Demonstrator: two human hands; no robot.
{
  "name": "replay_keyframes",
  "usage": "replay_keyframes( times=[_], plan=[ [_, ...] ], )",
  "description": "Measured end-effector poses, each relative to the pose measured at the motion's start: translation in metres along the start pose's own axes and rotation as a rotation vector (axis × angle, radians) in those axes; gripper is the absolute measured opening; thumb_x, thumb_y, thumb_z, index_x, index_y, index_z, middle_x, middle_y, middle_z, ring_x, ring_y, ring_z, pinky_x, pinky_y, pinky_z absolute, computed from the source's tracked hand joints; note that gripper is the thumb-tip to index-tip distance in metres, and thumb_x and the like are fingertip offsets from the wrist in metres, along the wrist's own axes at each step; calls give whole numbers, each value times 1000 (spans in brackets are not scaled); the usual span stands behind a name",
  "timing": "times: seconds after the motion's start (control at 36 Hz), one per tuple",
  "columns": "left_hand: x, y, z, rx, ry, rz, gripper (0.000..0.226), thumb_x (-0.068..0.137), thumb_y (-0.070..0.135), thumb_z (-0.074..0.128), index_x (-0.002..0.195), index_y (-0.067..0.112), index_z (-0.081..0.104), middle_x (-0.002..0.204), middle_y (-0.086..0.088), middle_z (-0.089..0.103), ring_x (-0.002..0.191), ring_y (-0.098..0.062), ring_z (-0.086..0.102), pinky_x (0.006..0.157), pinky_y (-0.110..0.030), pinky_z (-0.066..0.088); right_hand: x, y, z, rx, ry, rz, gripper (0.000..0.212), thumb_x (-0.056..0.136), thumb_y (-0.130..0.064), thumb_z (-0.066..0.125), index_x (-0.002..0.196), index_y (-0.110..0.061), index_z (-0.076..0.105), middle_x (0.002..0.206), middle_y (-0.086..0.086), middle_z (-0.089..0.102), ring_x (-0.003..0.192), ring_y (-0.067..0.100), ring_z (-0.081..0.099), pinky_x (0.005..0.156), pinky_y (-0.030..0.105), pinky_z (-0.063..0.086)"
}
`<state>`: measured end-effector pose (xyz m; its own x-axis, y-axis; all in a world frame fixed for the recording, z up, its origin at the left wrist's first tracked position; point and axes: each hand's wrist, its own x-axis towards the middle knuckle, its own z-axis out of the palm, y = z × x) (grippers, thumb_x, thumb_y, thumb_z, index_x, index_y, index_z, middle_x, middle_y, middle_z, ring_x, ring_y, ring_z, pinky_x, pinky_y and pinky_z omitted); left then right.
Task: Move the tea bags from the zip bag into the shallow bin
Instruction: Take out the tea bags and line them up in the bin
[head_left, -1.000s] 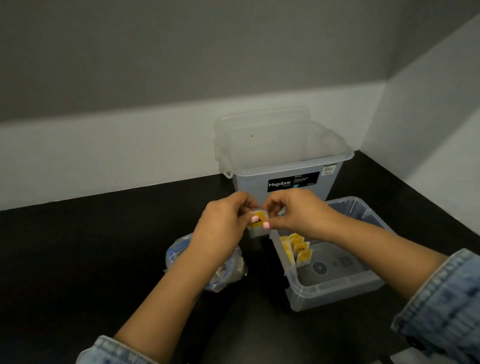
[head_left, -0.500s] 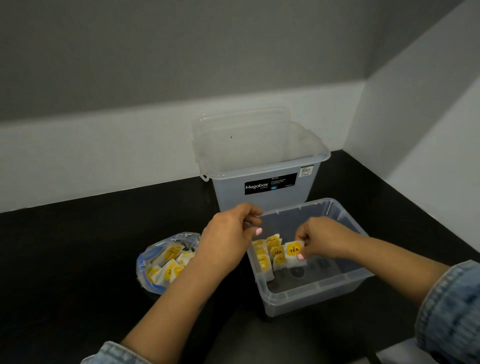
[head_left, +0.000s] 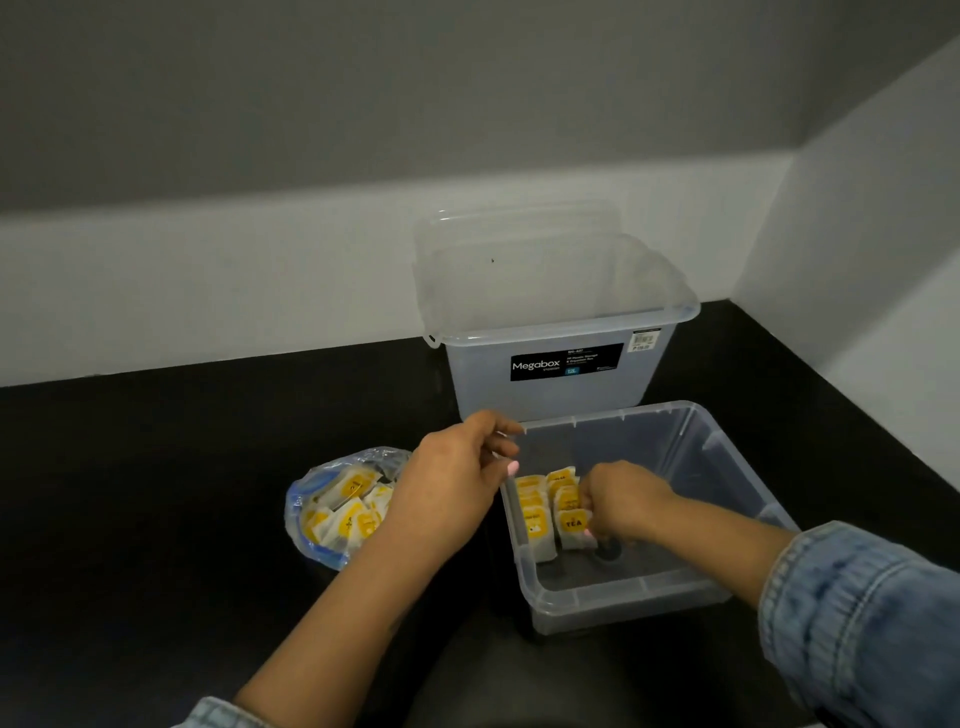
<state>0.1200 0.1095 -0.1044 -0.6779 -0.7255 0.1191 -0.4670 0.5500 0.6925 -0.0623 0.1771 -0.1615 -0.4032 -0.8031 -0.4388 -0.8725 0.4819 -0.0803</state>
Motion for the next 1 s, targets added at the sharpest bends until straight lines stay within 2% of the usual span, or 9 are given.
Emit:
replay_keyframes(
  times=[0.11,0.39,0.56,0.72,0.89,1.0],
  plan=[
    [-1,-1,0,11,10,-14,29,87,19,65,112,31,58,95,17,63,90,2,60,83,-20,52,2,0,1,-36,69,24,17,80,-26,71,94,-17,67,83,1,63,77,17,63,68,27,52],
    [-3,0,0,39,10,-34,29,89,21,63,115,31,56,97,18,61,90,1,59,82,-18,50,0,1,1,16,135,51,25,78,-37,74,92,-17,67,86,1,67,78,16,64,73,30,56],
    [-3,2,1,27,-2,-22,30,88,21,64,115,31,57,96,18,60,91,1,59,85,-26,53,-3,4,-1,39,69,101,26,80,-39,72,88,-16,61,82,-1,60,79,14,61,69,24,51],
    [-3,1,3,18,4,-17,32,87,20,65,116,32,57,94,19,60,88,4,59,83,-21,53,-1,0,0,-33,34,86,19,80,-33,71,87,-16,63,88,2,66,83,16,64,74,27,54],
    [-4,0,3,25,-6,-11,33,88,20,64,118,31,56,98,18,60,89,3,59,83,-20,52,1,-5,1,-35,2,96,18,82,-26,70,95,-13,65,89,2,66,83,17,66,76,28,56],
    [-5,-3,2,25,-2,-15,32,88,21,64,117,31,56,97,18,60,88,4,59,81,-16,51,2,-9,-4,-2,-77,131,13,85,-24,67,83,-13,60,83,3,64,81,19,67,70,27,54]
  ],
)
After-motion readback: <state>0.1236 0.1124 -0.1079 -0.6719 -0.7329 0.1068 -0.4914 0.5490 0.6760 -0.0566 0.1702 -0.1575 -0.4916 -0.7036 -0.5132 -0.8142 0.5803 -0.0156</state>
